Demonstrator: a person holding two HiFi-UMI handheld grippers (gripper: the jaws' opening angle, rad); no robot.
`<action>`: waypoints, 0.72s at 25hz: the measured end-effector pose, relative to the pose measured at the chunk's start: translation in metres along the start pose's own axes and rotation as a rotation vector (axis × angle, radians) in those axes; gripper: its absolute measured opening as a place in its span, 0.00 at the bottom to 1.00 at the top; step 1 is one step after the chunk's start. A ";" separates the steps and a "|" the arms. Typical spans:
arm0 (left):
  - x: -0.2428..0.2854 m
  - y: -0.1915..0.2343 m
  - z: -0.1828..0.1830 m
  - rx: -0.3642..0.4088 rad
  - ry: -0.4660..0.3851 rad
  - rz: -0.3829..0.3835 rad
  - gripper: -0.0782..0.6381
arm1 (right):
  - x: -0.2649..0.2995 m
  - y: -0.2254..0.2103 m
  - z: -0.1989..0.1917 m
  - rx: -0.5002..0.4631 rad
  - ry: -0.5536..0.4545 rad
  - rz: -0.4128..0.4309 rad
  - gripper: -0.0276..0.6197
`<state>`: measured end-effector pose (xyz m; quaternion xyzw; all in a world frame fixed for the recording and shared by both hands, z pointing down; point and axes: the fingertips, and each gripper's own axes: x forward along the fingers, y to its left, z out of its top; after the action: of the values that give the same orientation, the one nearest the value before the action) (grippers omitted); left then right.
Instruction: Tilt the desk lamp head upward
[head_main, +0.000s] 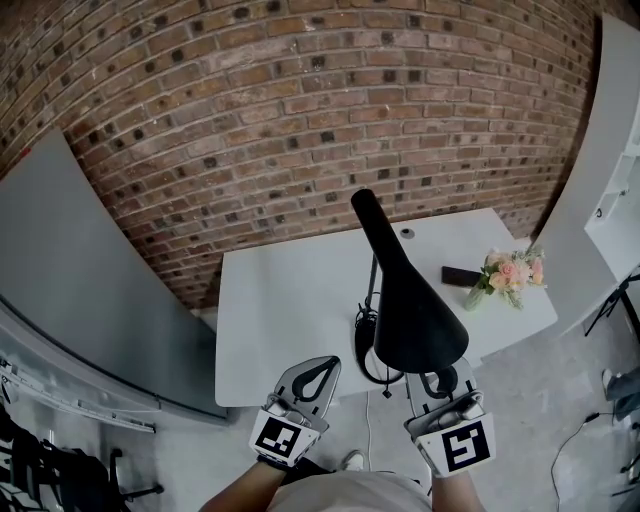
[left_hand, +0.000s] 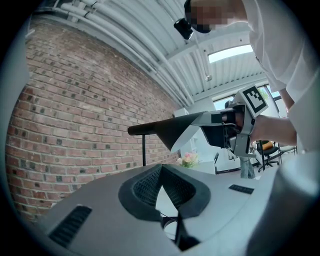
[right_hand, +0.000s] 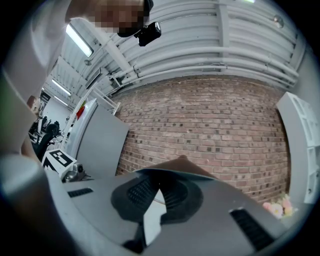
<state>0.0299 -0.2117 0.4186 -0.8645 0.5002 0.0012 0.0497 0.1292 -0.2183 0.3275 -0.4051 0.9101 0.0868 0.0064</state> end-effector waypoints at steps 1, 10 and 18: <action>0.000 0.000 0.000 0.002 -0.001 -0.001 0.12 | 0.000 0.000 0.000 -0.002 -0.001 0.000 0.06; -0.001 0.001 -0.001 -0.005 -0.003 0.001 0.12 | 0.001 0.001 0.005 0.001 0.023 0.022 0.06; -0.002 -0.001 0.000 -0.011 -0.008 0.000 0.12 | 0.002 0.004 0.007 -0.014 0.035 0.040 0.06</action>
<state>0.0298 -0.2096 0.4189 -0.8648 0.4999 0.0073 0.0471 0.1249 -0.2163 0.3208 -0.3885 0.9173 0.0862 -0.0141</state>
